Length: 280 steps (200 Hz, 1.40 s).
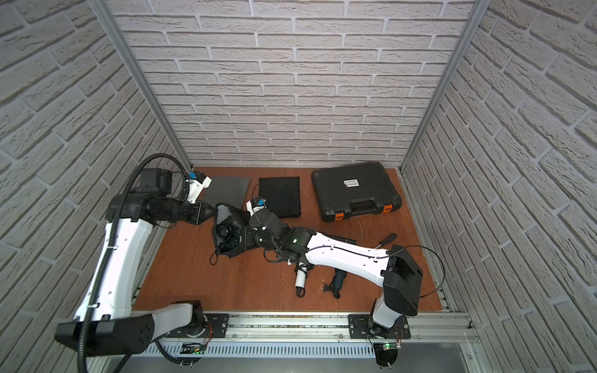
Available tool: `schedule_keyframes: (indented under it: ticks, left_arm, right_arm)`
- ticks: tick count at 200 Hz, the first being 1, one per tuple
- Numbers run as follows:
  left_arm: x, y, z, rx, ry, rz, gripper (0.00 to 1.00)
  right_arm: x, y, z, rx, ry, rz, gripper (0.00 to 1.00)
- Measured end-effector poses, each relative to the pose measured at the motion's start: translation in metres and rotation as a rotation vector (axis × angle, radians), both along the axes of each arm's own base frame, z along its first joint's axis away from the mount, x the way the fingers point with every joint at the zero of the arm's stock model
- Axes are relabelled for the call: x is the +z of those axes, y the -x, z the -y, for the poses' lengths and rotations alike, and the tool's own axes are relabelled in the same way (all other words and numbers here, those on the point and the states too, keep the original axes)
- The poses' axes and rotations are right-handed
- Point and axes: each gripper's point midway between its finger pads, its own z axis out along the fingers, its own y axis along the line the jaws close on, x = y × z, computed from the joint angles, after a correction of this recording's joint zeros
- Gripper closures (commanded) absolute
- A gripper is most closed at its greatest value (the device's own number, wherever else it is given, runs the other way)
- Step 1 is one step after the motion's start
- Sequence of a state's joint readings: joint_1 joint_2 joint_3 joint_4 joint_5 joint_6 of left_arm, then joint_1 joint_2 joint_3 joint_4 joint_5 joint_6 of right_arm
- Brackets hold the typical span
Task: Pack away hair dryers
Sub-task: Adjust the drawstring bag at the center of the board.
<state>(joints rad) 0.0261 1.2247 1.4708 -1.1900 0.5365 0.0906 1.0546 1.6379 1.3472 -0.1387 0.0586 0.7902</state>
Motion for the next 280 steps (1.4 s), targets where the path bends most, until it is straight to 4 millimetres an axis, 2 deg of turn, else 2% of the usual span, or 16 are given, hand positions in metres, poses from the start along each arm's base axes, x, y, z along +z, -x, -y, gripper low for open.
schedule_keyframes:
  ticks: [28,52,96,141,168,204,223,254,280]
  left_arm:
    - [-0.008,-0.007,0.000,-0.008,-0.004,-0.023,1.00]
    - [-0.015,-0.015,0.001,-0.019,0.000,-0.042,1.00]
    - [-0.031,-0.029,0.005,-0.045,0.024,-0.082,1.00]
    - [-0.042,-0.036,0.014,-0.091,0.053,-0.113,1.00]
    - [-0.044,-0.034,0.015,-0.111,0.058,-0.110,1.00]
    - [-0.044,-0.031,0.017,-0.134,0.060,-0.105,0.85]
    - [-0.043,-0.030,0.018,-0.147,0.061,-0.096,0.70]
    - [-0.040,-0.028,0.020,-0.153,0.070,-0.090,0.50]
    - [-0.040,-0.028,0.020,-0.153,0.071,-0.090,0.39]
  right_arm:
    - [0.001,0.002,-0.010,0.015,-0.047,-0.025,0.97]
    - [-0.006,0.002,-0.015,0.012,-0.068,-0.045,0.97]
    - [-0.030,0.004,-0.017,-0.003,-0.061,-0.087,0.97]
    - [-0.028,0.001,-0.018,-0.025,-0.089,-0.089,0.97]
    - [-0.036,-0.001,-0.015,-0.052,-0.091,-0.096,0.97]
    - [-0.056,-0.001,-0.004,-0.092,-0.069,-0.109,0.97]
    - [-0.064,-0.001,0.001,-0.110,-0.053,-0.115,0.97]
    - [-0.065,-0.003,0.004,-0.129,-0.056,-0.112,0.97]
    - [-0.061,-0.003,0.004,-0.132,-0.068,-0.107,0.97]
